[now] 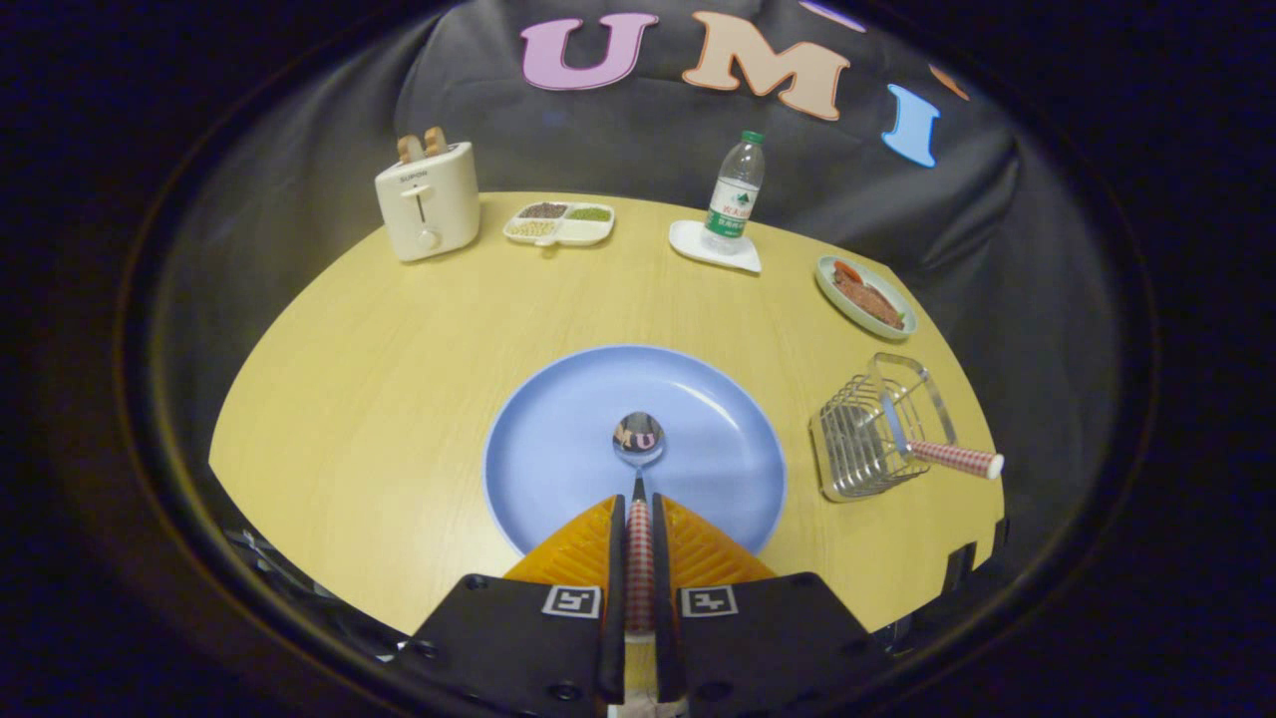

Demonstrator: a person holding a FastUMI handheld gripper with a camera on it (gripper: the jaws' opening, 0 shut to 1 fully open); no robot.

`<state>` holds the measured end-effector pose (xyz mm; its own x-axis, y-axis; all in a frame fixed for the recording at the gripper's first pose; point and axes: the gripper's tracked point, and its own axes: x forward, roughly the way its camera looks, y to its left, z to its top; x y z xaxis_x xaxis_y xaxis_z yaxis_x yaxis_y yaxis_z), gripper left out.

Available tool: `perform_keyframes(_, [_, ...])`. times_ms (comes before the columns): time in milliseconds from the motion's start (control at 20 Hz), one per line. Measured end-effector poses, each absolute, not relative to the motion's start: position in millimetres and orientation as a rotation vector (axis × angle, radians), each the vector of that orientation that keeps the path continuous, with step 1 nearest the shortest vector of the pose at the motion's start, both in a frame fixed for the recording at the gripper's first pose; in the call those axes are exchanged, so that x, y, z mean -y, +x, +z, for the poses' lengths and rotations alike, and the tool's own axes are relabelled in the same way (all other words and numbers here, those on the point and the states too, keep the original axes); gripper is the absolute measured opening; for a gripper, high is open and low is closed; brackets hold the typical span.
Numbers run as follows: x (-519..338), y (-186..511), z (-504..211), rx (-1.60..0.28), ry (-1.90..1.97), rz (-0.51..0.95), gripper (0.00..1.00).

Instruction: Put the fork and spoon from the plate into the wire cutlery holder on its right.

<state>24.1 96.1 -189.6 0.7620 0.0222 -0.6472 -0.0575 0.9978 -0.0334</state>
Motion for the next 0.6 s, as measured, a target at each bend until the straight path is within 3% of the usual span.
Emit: perform_keyframes(600, [-37.0, 25.1, -124.8, -0.840, 0.002, -0.132, 0.08])
